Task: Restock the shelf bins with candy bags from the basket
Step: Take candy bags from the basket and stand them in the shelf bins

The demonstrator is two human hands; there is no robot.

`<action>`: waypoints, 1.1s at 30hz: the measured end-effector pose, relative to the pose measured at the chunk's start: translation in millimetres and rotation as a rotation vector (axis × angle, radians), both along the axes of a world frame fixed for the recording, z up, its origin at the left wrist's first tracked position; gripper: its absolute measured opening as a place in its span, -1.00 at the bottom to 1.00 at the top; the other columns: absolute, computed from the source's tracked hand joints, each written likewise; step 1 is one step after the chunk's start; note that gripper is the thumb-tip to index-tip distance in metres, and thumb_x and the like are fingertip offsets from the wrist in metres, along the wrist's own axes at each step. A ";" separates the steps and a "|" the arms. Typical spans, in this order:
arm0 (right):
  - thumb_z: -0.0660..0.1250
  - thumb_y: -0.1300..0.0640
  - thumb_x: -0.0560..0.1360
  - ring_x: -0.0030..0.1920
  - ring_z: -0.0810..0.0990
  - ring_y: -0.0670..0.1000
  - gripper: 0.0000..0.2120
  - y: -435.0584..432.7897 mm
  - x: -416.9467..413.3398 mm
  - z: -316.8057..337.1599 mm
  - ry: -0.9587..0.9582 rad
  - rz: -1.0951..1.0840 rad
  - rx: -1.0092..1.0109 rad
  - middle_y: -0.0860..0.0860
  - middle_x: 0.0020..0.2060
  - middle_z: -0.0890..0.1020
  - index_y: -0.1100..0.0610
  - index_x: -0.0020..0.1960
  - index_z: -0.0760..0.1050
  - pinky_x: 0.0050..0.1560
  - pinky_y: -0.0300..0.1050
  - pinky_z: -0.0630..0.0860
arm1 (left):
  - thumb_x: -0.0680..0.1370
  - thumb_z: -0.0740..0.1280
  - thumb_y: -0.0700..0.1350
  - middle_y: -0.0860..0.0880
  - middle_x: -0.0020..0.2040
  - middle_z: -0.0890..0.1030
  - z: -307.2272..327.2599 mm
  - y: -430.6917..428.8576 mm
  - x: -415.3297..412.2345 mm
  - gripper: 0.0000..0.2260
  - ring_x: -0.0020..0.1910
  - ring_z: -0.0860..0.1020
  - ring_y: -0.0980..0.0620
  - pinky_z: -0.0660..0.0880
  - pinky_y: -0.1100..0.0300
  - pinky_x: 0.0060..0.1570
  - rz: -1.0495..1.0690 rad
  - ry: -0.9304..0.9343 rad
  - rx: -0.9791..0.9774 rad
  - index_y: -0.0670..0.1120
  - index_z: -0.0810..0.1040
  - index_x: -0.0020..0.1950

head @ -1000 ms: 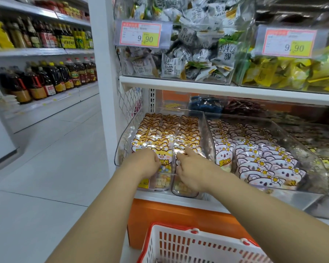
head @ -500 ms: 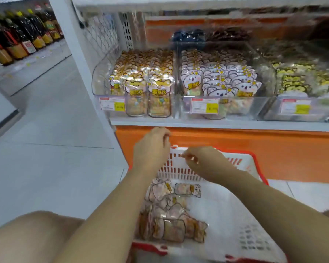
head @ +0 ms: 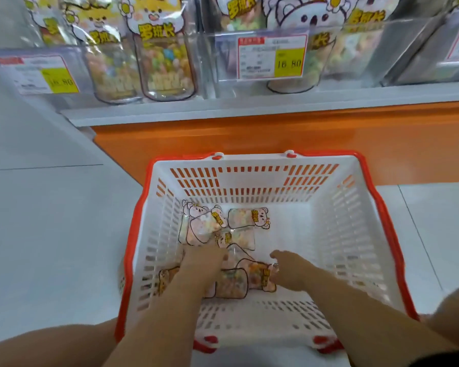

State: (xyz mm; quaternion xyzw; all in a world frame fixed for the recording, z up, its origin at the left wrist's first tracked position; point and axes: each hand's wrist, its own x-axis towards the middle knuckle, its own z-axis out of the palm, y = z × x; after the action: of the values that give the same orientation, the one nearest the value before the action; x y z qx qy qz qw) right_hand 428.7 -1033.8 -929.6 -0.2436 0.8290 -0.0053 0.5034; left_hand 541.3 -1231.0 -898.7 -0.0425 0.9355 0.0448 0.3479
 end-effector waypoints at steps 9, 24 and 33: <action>0.34 0.18 0.49 0.11 0.54 0.07 -0.75 -0.2 13.8 -27.7 0.105 -0.046 0.029 0.05 0.06 0.58 0.13 0.16 0.54 0.07 -0.02 0.59 | 0.57 0.25 -0.17 -0.07 0.08 0.60 -22.2 14.7 3.0 -0.61 0.07 0.58 -0.13 0.23 -0.13 0.36 0.010 -0.115 -0.114 -0.09 0.34 0.40; 0.33 0.12 0.61 0.00 0.69 0.12 -0.88 -9.3 -97.7 81.1 -0.031 -0.889 -0.759 0.12 0.03 0.70 0.06 0.13 0.58 0.13 0.09 0.60 | 0.50 0.51 -0.11 0.11 0.26 0.41 27.2 -39.5 -40.3 -0.91 0.23 0.33 0.15 0.21 0.31 0.33 0.701 0.453 0.513 0.08 0.71 -0.06; 0.40 -0.06 0.54 0.11 0.60 0.04 -0.76 -29.6 -90.4 139.7 -0.035 -0.252 -0.484 -0.02 0.12 0.63 0.02 0.15 0.56 0.25 0.11 0.51 | 0.55 0.38 -0.35 0.08 0.34 0.43 58.6 -34.2 -22.8 -0.65 0.31 0.41 0.16 0.37 0.19 0.25 0.737 0.570 0.662 0.06 0.60 -0.29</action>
State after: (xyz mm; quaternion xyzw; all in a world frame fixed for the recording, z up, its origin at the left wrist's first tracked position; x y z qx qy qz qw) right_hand 338.3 -1063.5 -790.0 -0.2516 0.8187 -0.2698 0.4401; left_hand 518.5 -1265.3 -840.0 -0.2408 0.8519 0.4635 0.0380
